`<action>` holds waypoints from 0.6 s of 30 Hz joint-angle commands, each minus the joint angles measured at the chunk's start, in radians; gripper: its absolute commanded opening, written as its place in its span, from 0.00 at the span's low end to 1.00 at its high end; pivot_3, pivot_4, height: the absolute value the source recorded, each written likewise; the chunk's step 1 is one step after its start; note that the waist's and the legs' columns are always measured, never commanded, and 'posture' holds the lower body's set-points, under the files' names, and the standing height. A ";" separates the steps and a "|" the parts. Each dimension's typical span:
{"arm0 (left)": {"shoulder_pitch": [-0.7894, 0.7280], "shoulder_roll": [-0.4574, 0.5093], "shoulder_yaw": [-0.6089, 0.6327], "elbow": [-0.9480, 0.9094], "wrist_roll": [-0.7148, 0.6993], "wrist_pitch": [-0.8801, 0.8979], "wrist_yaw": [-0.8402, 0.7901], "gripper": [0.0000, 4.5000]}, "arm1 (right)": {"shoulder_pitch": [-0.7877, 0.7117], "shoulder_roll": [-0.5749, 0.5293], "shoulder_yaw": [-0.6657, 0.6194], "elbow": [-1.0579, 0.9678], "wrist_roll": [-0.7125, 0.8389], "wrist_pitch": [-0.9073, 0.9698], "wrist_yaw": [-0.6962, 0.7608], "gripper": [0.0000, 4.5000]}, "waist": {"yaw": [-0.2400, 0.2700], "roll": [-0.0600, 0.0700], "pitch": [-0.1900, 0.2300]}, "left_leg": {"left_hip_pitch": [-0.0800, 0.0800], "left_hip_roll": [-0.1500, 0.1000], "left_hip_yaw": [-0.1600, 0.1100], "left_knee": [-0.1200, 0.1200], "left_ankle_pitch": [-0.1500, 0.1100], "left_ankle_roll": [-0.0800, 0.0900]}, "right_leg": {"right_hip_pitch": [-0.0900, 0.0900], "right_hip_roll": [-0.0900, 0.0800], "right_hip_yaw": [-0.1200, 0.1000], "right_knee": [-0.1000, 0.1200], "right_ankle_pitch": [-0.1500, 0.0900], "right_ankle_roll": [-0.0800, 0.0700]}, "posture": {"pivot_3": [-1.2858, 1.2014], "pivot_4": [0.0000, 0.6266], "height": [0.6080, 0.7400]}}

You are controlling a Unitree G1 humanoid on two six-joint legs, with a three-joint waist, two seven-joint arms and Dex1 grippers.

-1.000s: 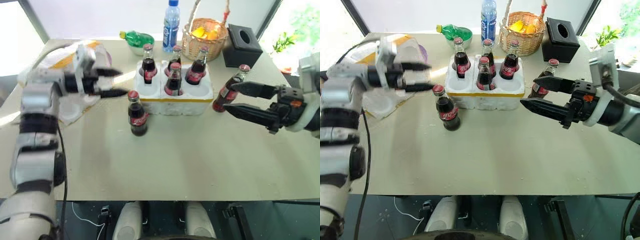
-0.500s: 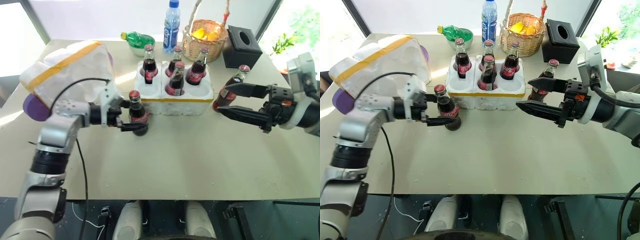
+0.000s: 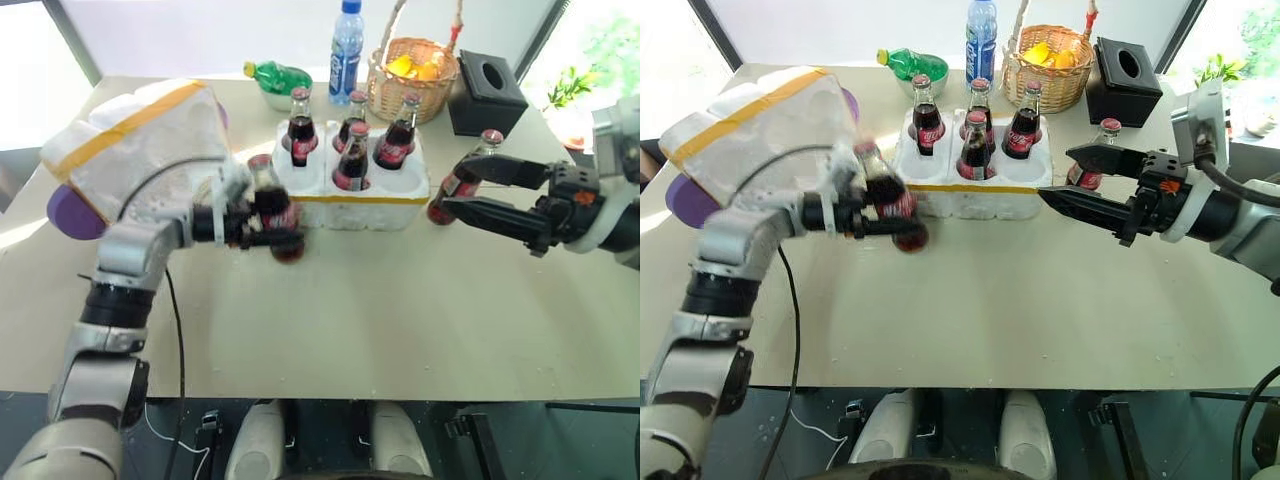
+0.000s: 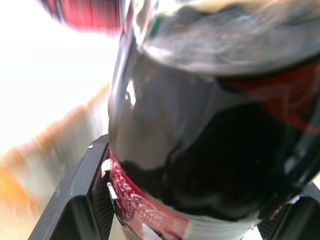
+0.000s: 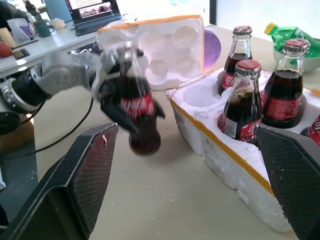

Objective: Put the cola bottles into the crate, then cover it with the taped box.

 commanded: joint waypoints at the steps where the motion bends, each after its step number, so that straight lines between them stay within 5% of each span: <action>1: -0.198 -0.016 0.093 0.144 -0.052 -0.025 0.019 0.63 | -0.006 0.004 -0.039 -0.023 0.007 -0.015 -0.003 1.00 | 0.000 0.000 0.000 | 0.000 0.000 0.000 0.000 0.000 0.000 | 0.000 0.000 0.000 0.000 0.000 0.000 | 0.52 0.24 1.00; 8: -0.393 -0.091 -0.009 0.606 0.179 -0.391 0.026 0.63 | 0.006 0.013 -0.059 -0.034 0.015 -0.017 -0.030 1.00 | -0.002 0.001 0.000 | 0.004 -0.001 0.002 -0.001 0.000 0.001 | 0.003 0.001 0.000 0.000 0.000 0.001 | 0.52 0.24 1.00; 18: -0.318 -0.137 -0.133 0.745 0.386 -0.670 -0.005 0.63 | 0.036 0.028 -0.063 -0.048 0.006 -0.019 -0.061 1.00 | -0.002 -0.001 0.000 | -0.010 -0.001 0.003 0.000 0.000 0.000 | -0.010 0.002 0.000 0.001 0.001 0.002 | 0.52 0.24 1.00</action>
